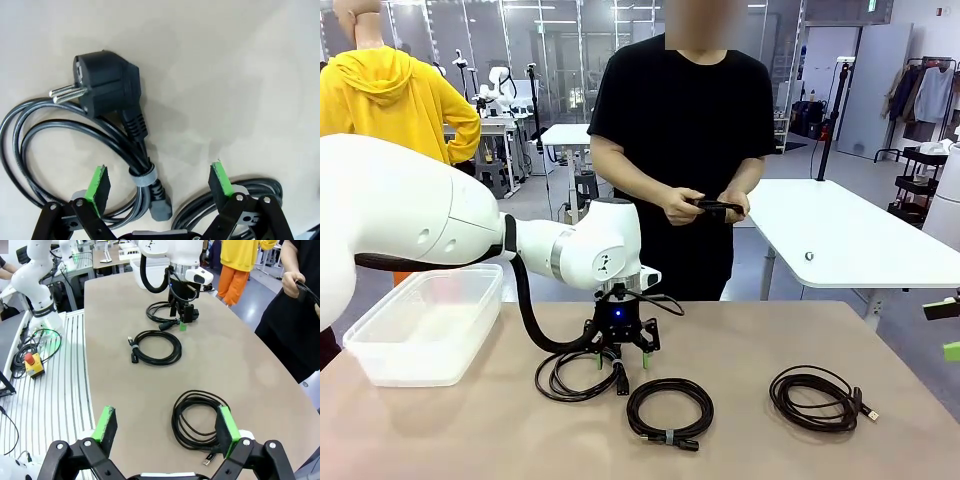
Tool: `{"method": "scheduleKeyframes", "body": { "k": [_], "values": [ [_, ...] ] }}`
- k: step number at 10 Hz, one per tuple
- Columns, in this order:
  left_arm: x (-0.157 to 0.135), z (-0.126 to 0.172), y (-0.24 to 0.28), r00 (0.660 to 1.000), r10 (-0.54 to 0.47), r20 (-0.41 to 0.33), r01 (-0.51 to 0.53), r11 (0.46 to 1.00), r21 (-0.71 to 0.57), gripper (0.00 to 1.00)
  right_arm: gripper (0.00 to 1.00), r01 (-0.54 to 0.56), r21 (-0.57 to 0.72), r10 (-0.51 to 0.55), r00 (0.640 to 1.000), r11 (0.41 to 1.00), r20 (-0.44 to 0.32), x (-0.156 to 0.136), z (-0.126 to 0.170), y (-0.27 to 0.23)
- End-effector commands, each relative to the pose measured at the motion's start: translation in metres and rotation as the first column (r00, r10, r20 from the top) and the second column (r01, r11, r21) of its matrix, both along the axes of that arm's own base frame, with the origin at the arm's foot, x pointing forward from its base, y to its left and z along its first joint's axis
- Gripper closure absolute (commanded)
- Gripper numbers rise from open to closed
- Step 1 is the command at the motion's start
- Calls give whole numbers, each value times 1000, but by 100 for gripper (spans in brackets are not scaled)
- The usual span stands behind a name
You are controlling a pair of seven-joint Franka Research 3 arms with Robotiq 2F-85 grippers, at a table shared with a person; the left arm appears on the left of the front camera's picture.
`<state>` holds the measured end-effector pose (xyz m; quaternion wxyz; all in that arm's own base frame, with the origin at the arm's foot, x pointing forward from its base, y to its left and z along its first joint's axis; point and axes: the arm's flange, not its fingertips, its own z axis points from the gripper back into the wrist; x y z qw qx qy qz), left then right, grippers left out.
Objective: Organize and store the cables.
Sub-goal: Place the Power Cable into the Organizing box.
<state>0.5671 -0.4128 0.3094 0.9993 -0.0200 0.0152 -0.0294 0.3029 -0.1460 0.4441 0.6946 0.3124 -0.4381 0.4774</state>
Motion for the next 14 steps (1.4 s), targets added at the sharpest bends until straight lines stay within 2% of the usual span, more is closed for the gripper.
{"method": "scheduleKeyframes", "body": {
  "k": [1,2,3,4,5,6,8,9,10,12,13,14],
  "values": [
    [1,-1,-1,997,45,59,-45,999,-1,0,0,-4,12,3,1000,1000,27,1,0,0],
    [2,-2,0,997,46,63,-46,999,6,8,0,-4,12,3,1000,1000,27,1,0,0],
    [3,-4,0,997,47,63,-48,999,16,27,0,-4,12,3,1000,1000,27,1,0,0],
    [3,-5,1,997,54,48,-55,998,21,68,0,-4,12,3,1000,1000,27,1,0,0],
    [1,-2,1,998,52,40,-53,998,24,87,0,-4,12,3,1000,1000,27,1,0,0],
    [1,-1,3,998,57,41,-58,998,30,100,0,-4,12,3,1000,1000,27,1,0,0],
    [1,0,3,998,54,42,-55,998,27,100,0,-4,12,3,1000,1000,27,1,0,0],
    [-1,4,4,997,55,52,-57,998,35,97,0,-4,12,3,1000,1000,27,1,0,0],
    [-1,6,5,997,55,53,-57,998,41,100,0,-4,12,3,1000,1000,27,1,0,0],
    [-1,19,12,995,74,71,-77,996,40,100,0,-4,12,3,1000,1000,27,1,0,0],
    [-1,35,19,993,73,88,-76,997,30,100,0,-4,12,3,1000,1000,27,1,0,0],
    [-4,61,29,999,17,46,-18,1000,10,100,0,-4,12,3,1000,1000,27,1,0,0]
  ]
}}
